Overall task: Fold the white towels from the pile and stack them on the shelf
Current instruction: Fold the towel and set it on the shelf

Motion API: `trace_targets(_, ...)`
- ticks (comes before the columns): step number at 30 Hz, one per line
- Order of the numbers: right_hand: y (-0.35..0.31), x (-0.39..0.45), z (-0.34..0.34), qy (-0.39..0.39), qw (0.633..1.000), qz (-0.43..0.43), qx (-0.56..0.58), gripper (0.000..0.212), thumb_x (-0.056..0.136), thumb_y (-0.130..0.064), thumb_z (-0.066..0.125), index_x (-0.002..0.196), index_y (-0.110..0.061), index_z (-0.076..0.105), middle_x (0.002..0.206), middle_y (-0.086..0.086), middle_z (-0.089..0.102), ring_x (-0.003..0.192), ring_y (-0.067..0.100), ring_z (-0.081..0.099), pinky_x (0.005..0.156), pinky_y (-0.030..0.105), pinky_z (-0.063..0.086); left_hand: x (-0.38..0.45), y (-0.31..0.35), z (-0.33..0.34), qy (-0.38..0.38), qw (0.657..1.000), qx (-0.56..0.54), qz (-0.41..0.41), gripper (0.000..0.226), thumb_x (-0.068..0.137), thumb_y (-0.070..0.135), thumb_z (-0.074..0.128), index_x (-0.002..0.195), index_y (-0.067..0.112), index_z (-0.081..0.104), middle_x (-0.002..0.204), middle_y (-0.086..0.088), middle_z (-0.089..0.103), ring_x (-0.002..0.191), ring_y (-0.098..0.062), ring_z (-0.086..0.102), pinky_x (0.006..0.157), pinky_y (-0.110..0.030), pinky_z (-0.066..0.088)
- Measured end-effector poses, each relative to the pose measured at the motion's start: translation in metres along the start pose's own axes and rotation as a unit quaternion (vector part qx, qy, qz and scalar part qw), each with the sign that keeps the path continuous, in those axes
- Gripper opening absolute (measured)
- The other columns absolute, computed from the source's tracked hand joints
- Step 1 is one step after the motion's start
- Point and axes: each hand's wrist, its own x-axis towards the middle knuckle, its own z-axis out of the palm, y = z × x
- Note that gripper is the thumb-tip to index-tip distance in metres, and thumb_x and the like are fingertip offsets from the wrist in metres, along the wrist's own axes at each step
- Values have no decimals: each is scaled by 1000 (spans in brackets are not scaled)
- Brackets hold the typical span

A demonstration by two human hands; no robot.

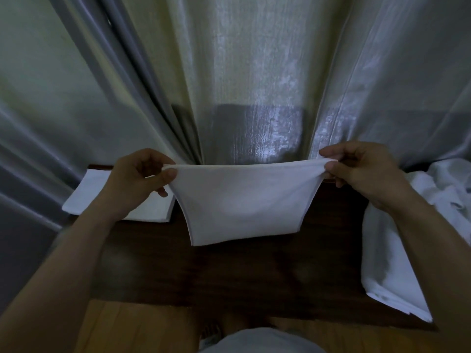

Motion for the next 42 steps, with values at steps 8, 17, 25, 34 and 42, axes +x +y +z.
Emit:
trace_targets(8,3,6,6,7,998,-18,-51,14,94,-4,68,96,-17,75,66,-1,71,46,11,63,45,26,54,8,-4,0,33,999,-18,29,14,84,36,77,98,32,79,94,-7,75,70,-37,67,69,-49,60)
trace_targets(17,2,12,2,-23,998,10,60,16,96,3,62,103,-9,70,85,20,72,74,30,77,57,40,64,23,4,-4,38,999,-7,19,21,88,14,71,107,23,75,88,-5,76,65,-30,69,70,-40,63)
trace_targets(25,8,12,1,-72,991,90,70,5,97,2,61,100,-1,65,91,24,71,85,29,78,60,41,65,38,-3,2,-57,986,144,-69,3,94,9,67,97,10,66,77,-14,69,48,-8,56,48,-32,50)
trace_targets(34,4,50,3,-16,992,71,107,18,92,7,66,110,4,65,92,29,70,85,35,77,67,33,64,75,18,15,7,997,13,-78,6,99,2,60,101,5,55,88,-15,70,70,-13,75,59,-29,63)
trace_targets(42,2,6,3,8,994,42,104,15,92,9,65,105,5,71,91,19,75,82,21,77,70,30,64,37,2,2,-23,997,54,-41,13,93,4,68,95,16,63,90,-13,75,88,-29,74,77,-44,63)
